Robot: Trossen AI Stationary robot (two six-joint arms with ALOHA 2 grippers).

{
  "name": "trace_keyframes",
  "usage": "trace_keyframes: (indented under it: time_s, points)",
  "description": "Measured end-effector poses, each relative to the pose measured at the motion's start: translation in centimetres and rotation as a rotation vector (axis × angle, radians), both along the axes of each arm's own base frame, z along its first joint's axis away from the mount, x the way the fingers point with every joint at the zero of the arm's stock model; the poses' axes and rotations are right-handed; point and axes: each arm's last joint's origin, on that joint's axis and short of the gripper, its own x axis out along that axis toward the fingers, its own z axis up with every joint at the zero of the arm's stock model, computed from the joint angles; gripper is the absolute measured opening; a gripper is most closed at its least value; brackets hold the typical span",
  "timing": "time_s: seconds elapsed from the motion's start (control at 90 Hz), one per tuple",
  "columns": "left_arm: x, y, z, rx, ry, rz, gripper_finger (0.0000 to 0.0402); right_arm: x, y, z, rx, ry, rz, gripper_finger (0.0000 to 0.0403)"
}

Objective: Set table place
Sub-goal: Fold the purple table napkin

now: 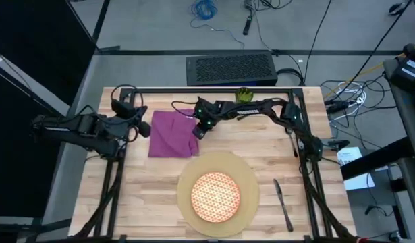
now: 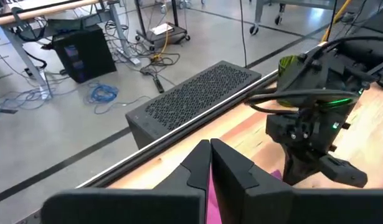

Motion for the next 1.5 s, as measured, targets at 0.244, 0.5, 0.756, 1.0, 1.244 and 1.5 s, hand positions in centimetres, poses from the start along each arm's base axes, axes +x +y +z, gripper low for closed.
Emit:
trace_keyframes:
  time_s: [0.244,0.5,0.756,1.0,1.244,1.5]
  points:
    - [0.0,0.0,0.0,0.0,0.0,0.001,0.0,0.4,0.4,-0.2,-0.044,-0.002,-0.028,0.0]
    - [0.0,0.0,0.0,-0.004,-0.008,0.003,0.0,0.8,0.5,-0.1,-0.029,-0.03,-0.149,0.0]
    - [0.0,0.0,0.0,0.0,-0.002,0.001,0.0,0.1,0.7,2.9,-0.15,-0.022,-0.183,0.0]
    - [0.0,0.0,0.0,0.0,-0.003,0.0,0.0,-0.6,-0.6,2.4,-0.128,0.016,-0.186,0.0]
    - [0.0,0.0,0.0,0.001,0.0,0.0,0.0,-0.1,1.0,2.8,-0.093,-0.014,-0.104,0.0]
    - [0.0,0.0,0.0,0.001,0.0,0.0,0.0,-0.3,0.1,2.4,-0.092,-0.004,-0.125,0.0]
